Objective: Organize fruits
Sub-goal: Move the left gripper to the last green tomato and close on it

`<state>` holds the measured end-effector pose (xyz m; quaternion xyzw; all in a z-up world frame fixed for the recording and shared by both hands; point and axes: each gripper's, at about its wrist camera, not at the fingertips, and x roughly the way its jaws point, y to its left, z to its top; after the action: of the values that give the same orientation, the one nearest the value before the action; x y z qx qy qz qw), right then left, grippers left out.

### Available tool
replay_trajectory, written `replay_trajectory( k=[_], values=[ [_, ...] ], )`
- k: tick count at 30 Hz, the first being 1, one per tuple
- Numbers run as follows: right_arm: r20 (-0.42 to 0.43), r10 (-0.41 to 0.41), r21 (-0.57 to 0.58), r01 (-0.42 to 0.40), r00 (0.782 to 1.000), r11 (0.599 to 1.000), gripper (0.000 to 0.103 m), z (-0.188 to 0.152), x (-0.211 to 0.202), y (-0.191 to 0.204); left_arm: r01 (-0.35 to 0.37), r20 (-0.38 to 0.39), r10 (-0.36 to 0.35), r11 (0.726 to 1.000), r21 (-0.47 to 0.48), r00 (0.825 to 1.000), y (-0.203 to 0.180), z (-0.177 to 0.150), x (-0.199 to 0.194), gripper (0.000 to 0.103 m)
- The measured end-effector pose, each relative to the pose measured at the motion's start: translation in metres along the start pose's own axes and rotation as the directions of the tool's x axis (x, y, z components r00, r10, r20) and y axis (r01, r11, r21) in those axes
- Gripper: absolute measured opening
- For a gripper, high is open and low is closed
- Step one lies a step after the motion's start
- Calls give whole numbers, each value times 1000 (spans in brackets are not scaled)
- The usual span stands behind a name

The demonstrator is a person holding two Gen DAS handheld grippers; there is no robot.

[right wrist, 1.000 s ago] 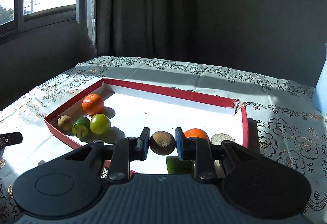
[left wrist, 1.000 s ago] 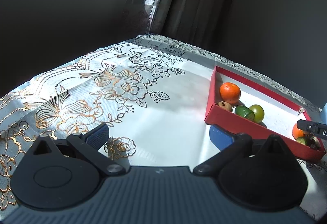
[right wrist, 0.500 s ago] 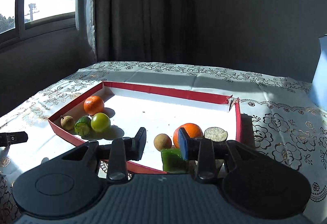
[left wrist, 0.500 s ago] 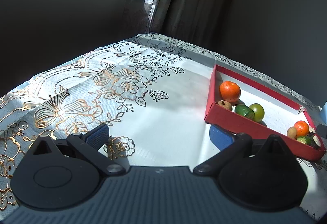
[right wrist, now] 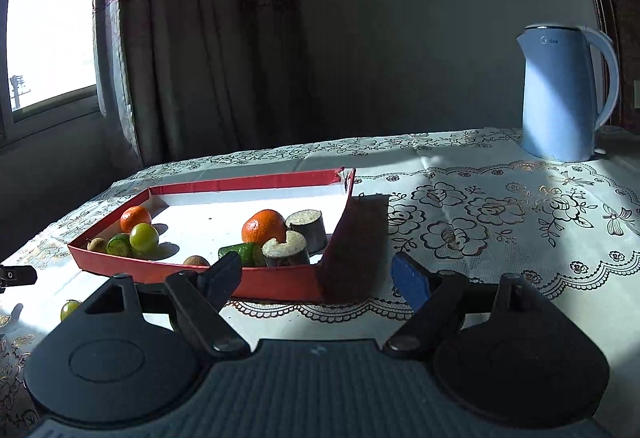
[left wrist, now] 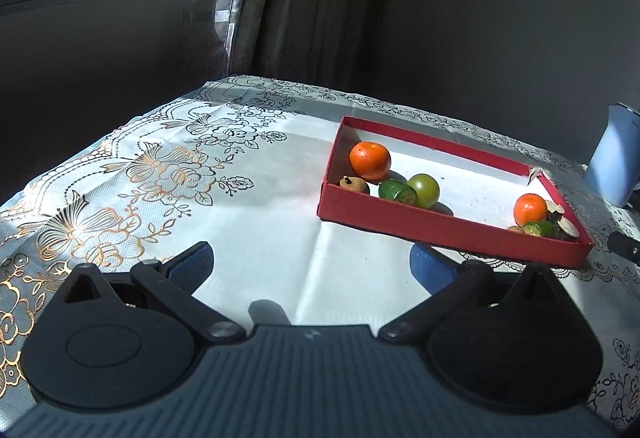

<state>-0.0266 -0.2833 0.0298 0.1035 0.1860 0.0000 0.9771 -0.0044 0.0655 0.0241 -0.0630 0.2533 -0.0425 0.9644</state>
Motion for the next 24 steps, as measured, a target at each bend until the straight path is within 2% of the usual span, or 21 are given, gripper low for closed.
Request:
replay_trajectory(
  k=[3, 7, 11, 17, 19, 21, 23, 24],
  values=[
    [-16, 13, 17, -13, 1000, 1000, 82, -1, 2, -4, 35, -19, -34, 995, 89, 999, -30, -2, -3, 103],
    [-10, 26, 33, -26, 1000, 999, 82, 0, 1, -6, 24, -49, -14, 980, 198, 999, -64, -9, 4, 103],
    [-14, 42, 58, -41, 999, 997, 82, 1, 3, -10, 6, -80, 13, 973, 232, 997, -79, -14, 16, 103],
    [-26, 64, 83, -61, 998, 995, 83, 2, 5, -14, -61, -119, 95, 963, 262, 988, -90, -19, 32, 103],
    [-29, 71, 92, -68, 997, 993, 85, 2, 5, -15, -69, -117, 102, 964, 257, 988, -90, -19, 32, 100],
    [-31, 77, 99, -74, 997, 992, 87, 2, 5, -16, -59, -127, 93, 968, 246, 988, -89, -19, 33, 89],
    [-33, 82, 102, -78, 996, 992, 87, 2, 6, -17, -49, -129, 80, 972, 228, 988, -88, -20, 33, 83],
    [-35, 84, 104, -80, 996, 991, 87, 2, 6, -17, -39, -128, 69, 974, 224, 989, -88, -20, 33, 75]
  ],
)
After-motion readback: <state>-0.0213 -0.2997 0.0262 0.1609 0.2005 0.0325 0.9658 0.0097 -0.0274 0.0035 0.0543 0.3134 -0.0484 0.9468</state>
